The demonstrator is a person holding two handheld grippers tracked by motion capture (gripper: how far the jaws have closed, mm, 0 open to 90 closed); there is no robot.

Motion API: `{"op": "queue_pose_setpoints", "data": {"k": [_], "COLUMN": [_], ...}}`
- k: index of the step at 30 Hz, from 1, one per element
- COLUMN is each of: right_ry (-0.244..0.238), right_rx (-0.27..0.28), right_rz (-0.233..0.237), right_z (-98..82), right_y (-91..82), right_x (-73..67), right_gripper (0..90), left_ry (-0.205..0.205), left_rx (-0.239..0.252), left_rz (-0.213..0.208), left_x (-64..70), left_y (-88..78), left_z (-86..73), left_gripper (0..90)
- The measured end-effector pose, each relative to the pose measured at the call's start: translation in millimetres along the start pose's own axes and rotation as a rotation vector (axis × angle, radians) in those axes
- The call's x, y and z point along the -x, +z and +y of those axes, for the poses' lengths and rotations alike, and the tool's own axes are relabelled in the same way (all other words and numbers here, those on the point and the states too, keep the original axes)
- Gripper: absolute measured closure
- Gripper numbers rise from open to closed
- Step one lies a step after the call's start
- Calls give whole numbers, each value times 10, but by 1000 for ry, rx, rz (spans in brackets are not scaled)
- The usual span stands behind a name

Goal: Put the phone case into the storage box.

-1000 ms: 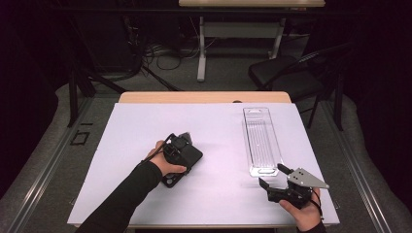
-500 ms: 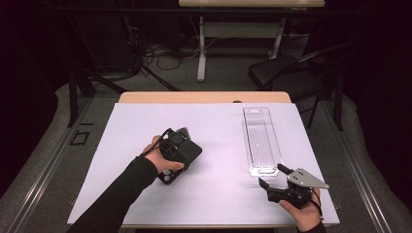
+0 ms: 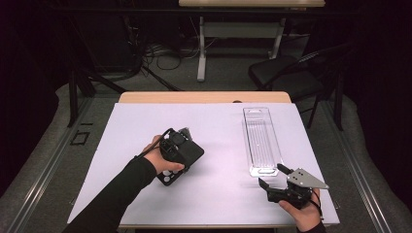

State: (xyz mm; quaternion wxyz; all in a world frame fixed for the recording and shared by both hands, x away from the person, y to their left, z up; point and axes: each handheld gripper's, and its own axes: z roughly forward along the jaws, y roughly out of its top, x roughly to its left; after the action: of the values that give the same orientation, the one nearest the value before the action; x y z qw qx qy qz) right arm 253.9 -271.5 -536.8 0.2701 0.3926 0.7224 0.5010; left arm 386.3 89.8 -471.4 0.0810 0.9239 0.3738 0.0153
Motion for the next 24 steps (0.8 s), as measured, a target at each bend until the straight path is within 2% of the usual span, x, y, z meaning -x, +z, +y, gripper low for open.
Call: {"op": "queue_pose_setpoints", "data": {"k": [2,5,16,24], "right_ry": [-2,-9,-23,-60], "right_rx": [-11,12,5,9], "right_rz": [3,2,6,21], "right_z": [4,5,38,87], "right_y": [-6,7,-1,19], "right_x": [-2,-10,-47,-119], "right_gripper": [140,140,140,141], "left_ry": [8,22,78,128], "left_rx": [2,4,-2,-4], "left_rz": [-5,-9,-27,-45], "left_x": [23,58,192,328], "left_y": [-12,-29,-74,-139], "left_z": [4,12,39,72], "left_gripper": [142,143,143,143]}}
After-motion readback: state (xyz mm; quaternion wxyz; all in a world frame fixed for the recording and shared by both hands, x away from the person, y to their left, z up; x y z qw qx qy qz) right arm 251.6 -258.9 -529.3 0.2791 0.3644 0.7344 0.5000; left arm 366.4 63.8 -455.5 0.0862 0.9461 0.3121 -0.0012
